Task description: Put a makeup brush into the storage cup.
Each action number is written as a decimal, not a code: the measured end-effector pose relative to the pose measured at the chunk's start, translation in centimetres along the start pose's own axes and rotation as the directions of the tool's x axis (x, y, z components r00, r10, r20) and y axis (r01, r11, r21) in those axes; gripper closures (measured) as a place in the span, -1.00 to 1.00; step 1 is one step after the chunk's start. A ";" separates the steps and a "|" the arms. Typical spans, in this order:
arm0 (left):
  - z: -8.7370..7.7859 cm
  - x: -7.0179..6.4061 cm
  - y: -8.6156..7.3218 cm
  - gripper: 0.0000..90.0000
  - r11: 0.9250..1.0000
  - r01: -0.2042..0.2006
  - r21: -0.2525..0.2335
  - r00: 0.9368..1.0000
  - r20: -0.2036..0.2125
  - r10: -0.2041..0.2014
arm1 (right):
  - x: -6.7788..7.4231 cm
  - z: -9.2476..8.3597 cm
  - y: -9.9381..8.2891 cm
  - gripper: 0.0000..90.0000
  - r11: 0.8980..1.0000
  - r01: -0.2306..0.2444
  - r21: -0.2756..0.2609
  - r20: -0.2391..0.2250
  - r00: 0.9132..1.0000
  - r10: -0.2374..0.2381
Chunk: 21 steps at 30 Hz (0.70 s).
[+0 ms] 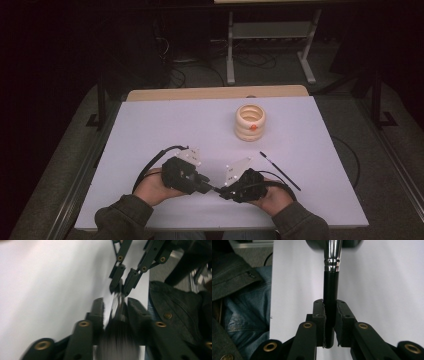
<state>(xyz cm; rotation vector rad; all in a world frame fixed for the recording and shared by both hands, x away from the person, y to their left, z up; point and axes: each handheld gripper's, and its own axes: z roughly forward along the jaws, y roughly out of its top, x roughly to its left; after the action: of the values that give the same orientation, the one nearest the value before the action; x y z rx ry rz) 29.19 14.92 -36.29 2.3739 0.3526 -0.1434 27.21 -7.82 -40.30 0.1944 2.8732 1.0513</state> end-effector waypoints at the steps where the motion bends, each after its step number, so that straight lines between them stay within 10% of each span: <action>1: -0.3 0.1 -0.2 0.39 1.000 0.010 -0.011 1.000 -0.003 -0.010 | -0.2 -0.2 -0.3 0.75 1.000 -0.018 -0.013 0.001 1.000 0.018; 6: -0.7 0.3 -0.2 0.37 0.997 0.051 -0.065 0.999 0.008 -0.051 | -0.8 -1.3 -1.1 0.75 0.982 -0.145 -0.122 -0.026 0.989 0.143; 21: -1.1 0.6 0.9 0.68 0.987 0.082 -0.141 0.995 0.061 -0.074 | -0.5 -0.3 -0.3 0.74 0.984 -0.095 -0.152 -0.008 0.995 0.095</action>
<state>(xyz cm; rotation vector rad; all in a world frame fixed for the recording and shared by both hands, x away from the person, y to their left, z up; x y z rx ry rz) 30.03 15.17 -35.05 2.2111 0.4153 -0.2137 27.65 -8.26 -40.27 0.3242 2.7923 1.2814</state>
